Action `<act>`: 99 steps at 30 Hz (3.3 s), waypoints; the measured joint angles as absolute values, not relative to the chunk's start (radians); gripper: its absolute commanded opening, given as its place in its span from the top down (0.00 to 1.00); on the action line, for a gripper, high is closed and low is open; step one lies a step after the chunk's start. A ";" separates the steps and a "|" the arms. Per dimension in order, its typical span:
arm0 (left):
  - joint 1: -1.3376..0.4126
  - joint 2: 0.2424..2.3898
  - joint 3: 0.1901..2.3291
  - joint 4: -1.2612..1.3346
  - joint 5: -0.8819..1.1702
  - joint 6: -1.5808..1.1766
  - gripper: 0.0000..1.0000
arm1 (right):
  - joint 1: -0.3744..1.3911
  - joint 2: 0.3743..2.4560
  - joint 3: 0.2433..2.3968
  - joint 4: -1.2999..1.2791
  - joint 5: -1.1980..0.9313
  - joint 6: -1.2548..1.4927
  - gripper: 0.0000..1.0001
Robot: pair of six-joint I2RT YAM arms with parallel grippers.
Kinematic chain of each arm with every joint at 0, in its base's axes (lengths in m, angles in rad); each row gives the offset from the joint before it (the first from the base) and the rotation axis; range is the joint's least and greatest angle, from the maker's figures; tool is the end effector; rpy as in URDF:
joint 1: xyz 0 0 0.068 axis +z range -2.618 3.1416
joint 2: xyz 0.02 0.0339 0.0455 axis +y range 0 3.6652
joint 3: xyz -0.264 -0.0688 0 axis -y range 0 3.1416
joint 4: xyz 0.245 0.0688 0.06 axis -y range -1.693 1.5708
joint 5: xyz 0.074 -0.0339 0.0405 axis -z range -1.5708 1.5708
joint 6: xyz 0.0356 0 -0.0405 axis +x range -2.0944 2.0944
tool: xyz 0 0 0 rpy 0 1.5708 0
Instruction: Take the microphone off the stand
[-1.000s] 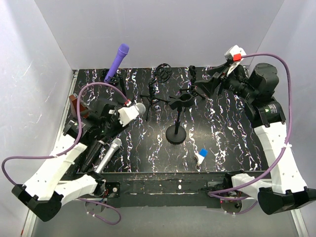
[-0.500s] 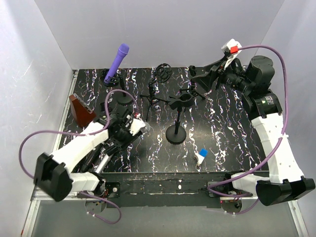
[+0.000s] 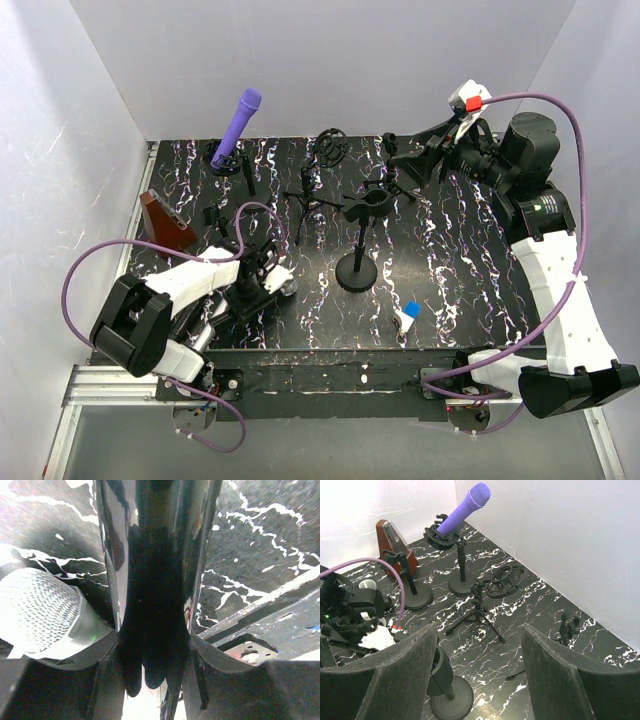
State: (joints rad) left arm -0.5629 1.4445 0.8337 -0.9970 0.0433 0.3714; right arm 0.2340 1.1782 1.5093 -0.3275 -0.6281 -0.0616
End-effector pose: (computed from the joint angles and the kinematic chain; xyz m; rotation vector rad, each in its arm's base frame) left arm 0.1834 -0.1175 0.1745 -1.3950 -2.7684 0.0613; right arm 0.2228 0.0746 0.4942 -0.7156 1.4338 0.6247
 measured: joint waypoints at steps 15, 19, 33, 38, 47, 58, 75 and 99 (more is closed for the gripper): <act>-0.563 1.443 0.781 -0.967 0.023 0.374 0.46 | 0.234 1.191 1.509 -0.341 -0.629 -0.069 0.26; -0.563 1.438 0.781 -0.971 0.022 0.374 0.46 | 0.234 1.191 1.509 -0.345 -0.625 -0.072 0.26; -0.562 1.310 1.179 -1.041 0.212 0.403 0.24 | 0.081 1.160 1.452 -0.514 -0.664 -0.073 0.23; -0.562 1.215 1.190 -0.873 0.377 0.368 0.22 | 0.079 1.029 1.225 -0.484 -0.785 -0.141 0.18; -0.563 1.245 1.221 -0.725 0.412 0.319 0.20 | 0.186 0.938 0.841 -0.145 -0.829 -0.107 0.20; -0.563 1.283 1.339 -0.771 0.219 0.406 0.17 | 0.314 1.093 0.753 0.333 -0.818 0.039 0.22; -0.563 1.319 1.372 -0.774 0.232 0.459 0.21 | 0.370 1.232 0.778 0.497 -0.736 0.188 0.99; -0.712 1.682 1.191 -0.139 0.550 0.042 0.45 | 0.387 1.246 0.880 0.246 -0.337 0.446 0.99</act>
State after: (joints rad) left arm -0.7116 1.6825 1.1908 -0.1390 0.5499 0.0422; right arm 0.3866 1.2465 0.8803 0.2462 -0.3374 0.4461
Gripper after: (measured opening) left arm 0.664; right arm 0.295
